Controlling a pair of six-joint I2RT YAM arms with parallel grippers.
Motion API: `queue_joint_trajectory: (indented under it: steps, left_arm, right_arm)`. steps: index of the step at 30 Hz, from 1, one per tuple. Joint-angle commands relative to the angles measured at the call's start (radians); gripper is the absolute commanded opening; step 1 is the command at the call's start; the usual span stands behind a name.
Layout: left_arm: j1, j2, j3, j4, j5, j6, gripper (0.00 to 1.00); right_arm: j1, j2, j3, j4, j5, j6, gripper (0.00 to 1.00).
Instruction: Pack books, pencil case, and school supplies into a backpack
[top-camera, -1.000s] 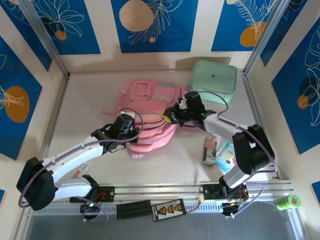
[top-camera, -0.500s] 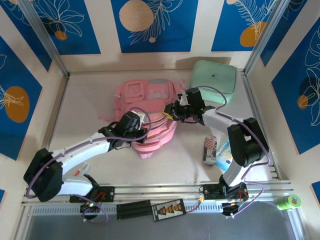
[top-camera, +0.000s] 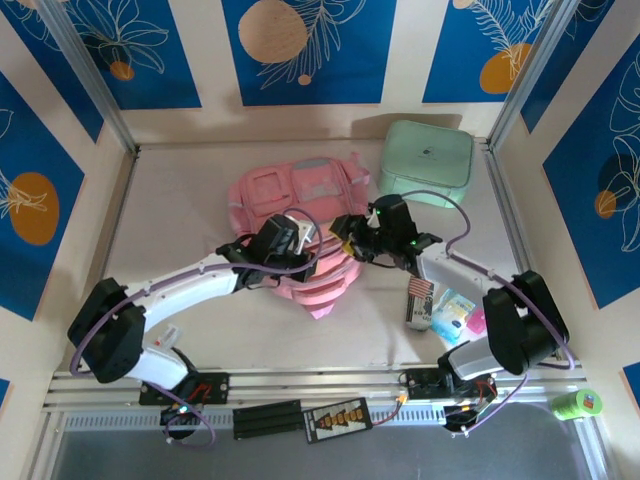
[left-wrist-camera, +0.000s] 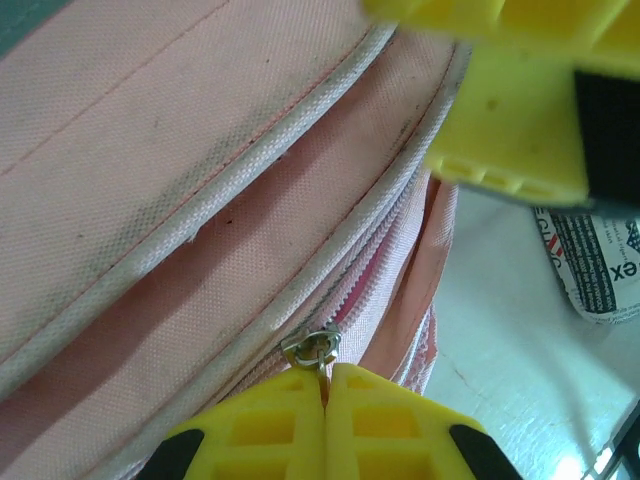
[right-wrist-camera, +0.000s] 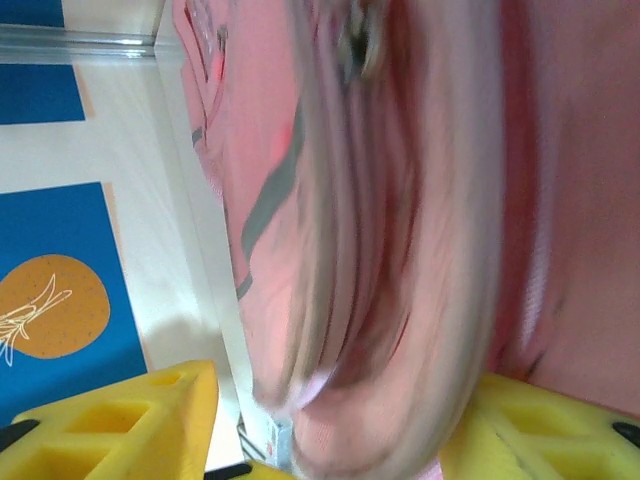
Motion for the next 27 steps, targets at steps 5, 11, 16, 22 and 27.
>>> queue_joint_trajectory:
  steps: [5, 11, 16, 22, 27]
  left_arm:
    - [-0.015, 0.0, 0.048, 0.087, 0.044, 0.003, 0.0]
    - [-0.015, -0.009, 0.03, 0.047, 0.001, 0.001, 0.0]
    - [-0.01, -0.035, 0.021, -0.067, -0.077, 0.008, 0.0]
    - [0.026, -0.114, -0.039, -0.164, -0.179, 0.08, 0.0]
    - [0.086, -0.167, -0.074, -0.158, -0.173, 0.131, 0.0]
  right_arm:
    - [0.046, 0.043, 0.012, 0.038, 0.093, 0.125, 0.57]
    - [0.046, 0.057, 0.039, 0.048, 0.111, 0.11, 0.41]
    - [0.02, 0.023, 0.043, 0.039, 0.132, 0.068, 0.21]
    - [-0.065, -0.033, 0.072, 0.018, 0.055, -0.002, 0.11]
    - [-0.126, -0.038, 0.116, 0.007, -0.066, -0.039, 0.1]
